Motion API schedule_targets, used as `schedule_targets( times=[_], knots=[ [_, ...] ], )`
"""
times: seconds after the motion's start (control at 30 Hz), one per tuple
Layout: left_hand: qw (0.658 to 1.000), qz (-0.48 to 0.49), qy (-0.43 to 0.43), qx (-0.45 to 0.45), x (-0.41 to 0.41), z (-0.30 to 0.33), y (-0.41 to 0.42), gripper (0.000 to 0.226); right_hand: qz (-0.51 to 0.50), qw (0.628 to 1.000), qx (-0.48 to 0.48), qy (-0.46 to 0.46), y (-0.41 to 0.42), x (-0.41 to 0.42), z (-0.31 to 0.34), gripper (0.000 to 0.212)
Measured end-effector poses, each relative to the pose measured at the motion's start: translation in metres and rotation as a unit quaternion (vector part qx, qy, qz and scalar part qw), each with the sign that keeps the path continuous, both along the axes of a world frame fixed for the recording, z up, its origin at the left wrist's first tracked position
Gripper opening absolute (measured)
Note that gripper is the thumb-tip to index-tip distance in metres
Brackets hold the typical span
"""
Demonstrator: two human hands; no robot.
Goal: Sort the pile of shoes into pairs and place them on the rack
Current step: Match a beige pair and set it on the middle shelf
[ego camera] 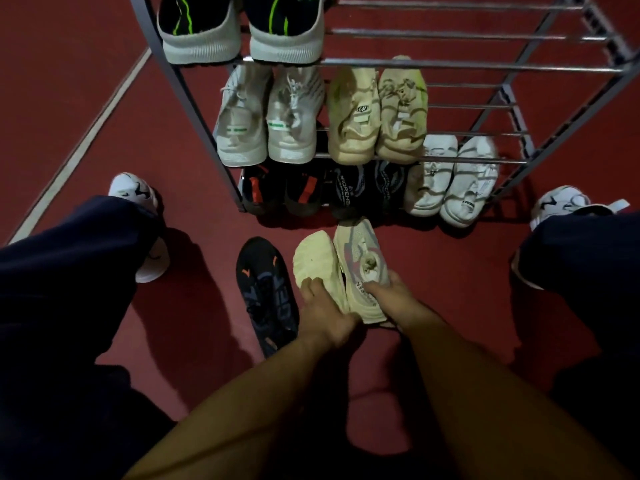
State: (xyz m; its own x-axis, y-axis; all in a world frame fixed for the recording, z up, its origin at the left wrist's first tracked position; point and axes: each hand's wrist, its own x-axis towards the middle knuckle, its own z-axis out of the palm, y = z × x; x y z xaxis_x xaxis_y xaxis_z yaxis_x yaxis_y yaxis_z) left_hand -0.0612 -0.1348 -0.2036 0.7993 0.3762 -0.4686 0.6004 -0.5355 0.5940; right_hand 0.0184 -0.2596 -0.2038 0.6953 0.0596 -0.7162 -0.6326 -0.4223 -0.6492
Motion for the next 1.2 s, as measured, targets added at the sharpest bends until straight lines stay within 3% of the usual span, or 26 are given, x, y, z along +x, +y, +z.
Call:
schedule_targets(
  times=[0.07,0.1,0.17,0.23,0.3,0.37,0.47,0.53,0.67,0.73,0.8,0.87,0.93,1.0,1.1,1.17,1.2],
  knots=[
    [0.973,0.129,-0.012,-0.191,0.004,0.007,0.022,0.086,-0.025,0.996,0.045,0.069,0.004,-0.004,0.004,0.048],
    [0.930,0.202,-0.009,-0.306,0.006,0.015,0.035,0.087,-0.040,0.992,0.065,0.104,0.006,-0.006,0.003,0.044],
    [0.798,0.298,-0.008,-0.524,0.006,0.024,0.062,0.077,-0.073,0.985,0.080,0.133,0.011,-0.009,0.001,0.041],
    [0.719,0.341,-0.037,-0.604,0.000,0.035,0.081,0.040,-0.060,0.989,0.064,0.122,0.013,-0.010,0.000,0.040],
    [0.698,0.369,-0.053,-0.611,-0.006,0.038,0.091,0.028,-0.025,0.993,0.051,0.108,0.013,-0.009,0.001,0.045],
    [0.717,0.365,-0.040,-0.593,-0.010,0.042,0.089,0.041,-0.012,0.990,0.064,0.124,0.015,-0.006,0.003,0.049],
    [0.839,0.253,0.034,-0.479,-0.007,0.041,0.071,0.041,0.044,0.990,0.021,0.134,0.017,-0.009,0.007,0.047],
    [0.894,0.221,0.046,-0.387,-0.006,0.035,0.064,0.041,0.096,0.985,-0.028,0.141,0.016,-0.012,0.005,0.049],
    [0.865,0.262,0.081,-0.420,-0.012,0.034,0.067,0.013,0.126,0.973,-0.158,0.115,0.010,-0.014,0.012,0.041],
    [0.847,0.278,0.076,-0.446,-0.014,0.032,0.069,0.037,0.149,0.960,-0.228,0.066,0.003,-0.015,0.015,0.041],
    [0.831,0.271,0.084,-0.479,-0.009,0.030,0.062,0.051,0.148,0.969,-0.183,0.071,-0.005,-0.017,0.016,0.035],
    [0.809,0.273,0.072,-0.516,0.000,0.039,0.047,0.047,0.109,0.982,-0.106,0.109,-0.002,-0.020,0.023,0.031],
    [0.792,0.276,0.061,-0.541,0.010,0.049,0.028,0.045,0.053,0.989,-0.113,0.075,0.006,-0.014,0.032,0.041],
    [0.811,0.268,0.058,-0.517,0.018,0.054,0.011,0.038,-0.031,0.992,-0.117,0.031,0.014,-0.012,0.036,0.055],
    [0.833,0.235,0.088,-0.493,0.021,0.063,-0.012,0.025,-0.125,0.976,0.145,0.109,0.012,-0.022,0.037,0.066],
    [0.875,0.208,0.080,-0.430,0.024,0.063,-0.022,0.016,-0.149,0.971,0.162,0.098,0.000,-0.034,0.027,0.066],
    [0.918,0.182,0.055,-0.349,0.025,0.062,-0.026,0.022,-0.136,0.981,0.117,0.072,-0.003,-0.040,0.029,0.062]
  ],
)
